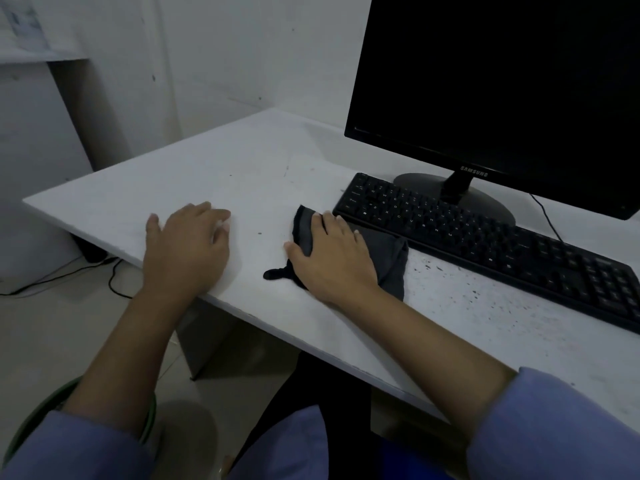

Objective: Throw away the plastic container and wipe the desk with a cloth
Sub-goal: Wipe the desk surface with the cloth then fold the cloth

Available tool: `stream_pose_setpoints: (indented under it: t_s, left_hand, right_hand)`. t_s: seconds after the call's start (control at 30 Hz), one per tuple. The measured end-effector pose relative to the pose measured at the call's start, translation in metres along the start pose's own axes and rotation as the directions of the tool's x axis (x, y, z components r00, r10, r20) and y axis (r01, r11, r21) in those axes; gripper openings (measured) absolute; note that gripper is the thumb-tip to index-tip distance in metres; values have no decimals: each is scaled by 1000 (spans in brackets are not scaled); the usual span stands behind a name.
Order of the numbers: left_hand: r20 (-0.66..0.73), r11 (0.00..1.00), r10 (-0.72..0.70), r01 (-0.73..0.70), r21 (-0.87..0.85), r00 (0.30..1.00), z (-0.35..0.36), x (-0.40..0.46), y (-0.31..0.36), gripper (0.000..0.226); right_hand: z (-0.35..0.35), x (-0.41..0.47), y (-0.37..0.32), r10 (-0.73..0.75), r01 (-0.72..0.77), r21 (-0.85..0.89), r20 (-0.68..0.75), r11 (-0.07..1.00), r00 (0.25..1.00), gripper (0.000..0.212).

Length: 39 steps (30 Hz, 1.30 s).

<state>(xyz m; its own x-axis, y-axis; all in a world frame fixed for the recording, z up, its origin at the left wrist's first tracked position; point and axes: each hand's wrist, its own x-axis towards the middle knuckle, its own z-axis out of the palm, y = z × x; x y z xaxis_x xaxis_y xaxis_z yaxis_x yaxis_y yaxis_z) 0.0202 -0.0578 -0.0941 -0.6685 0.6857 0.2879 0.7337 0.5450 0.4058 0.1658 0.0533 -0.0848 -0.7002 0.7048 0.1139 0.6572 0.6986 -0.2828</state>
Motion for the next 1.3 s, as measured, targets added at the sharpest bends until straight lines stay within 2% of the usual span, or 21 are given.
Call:
stream_pose_setpoints:
  t_s: [0.3,0.47,0.67,0.77,0.83,0.93,1.0,1.07,1.17,1.3]
  left_hand:
    - [-22,999,-3,2,-44,1000,-3,-1,2,39]
    - [-30,999,11,-12,-43,999,-2,-1,0,40]
    - [0,1000,18,-18,-24,1000,-3,-2,0,39]
    - [30,999,24,-25,25,999,-7,-4,6,40]
    - [54,992,40,-46,117,998,-8,-4,9,40]
    - [78,973,90,-104,206,993,-8,-1,16,43]
    - [100,974,168,-181,136,981,-5,0,28,44]
    - [130,960,270,-277,40,954,0,1,43,44]
    - [194,932,359,-361,-27,913,12,1,55,46]
    - [243,947,323,-311,-85,915,19,2,53,46]
  right_hand:
    - [-4,6,-19,-249,232,137,121,963,961,49]
    - [-20,-20,-12,-316,273,204,221,940,923,52]
    - [-32,-58,4,-367,319,213,250,923,896,48]
    - [-35,-79,17,-346,312,171,236,935,908,48]
    - [-40,-93,29,-304,280,132,230,951,925,49]
    - [-50,-104,44,-225,241,-40,240,970,944,56]
    - [-55,-103,48,-219,267,-185,247,946,944,67]
    - [-54,-97,48,-237,296,-247,242,923,941,71]
    - [-46,-81,45,-203,240,-159,217,958,955,59]
    - [-32,-63,41,-77,83,-32,147,996,986,56]
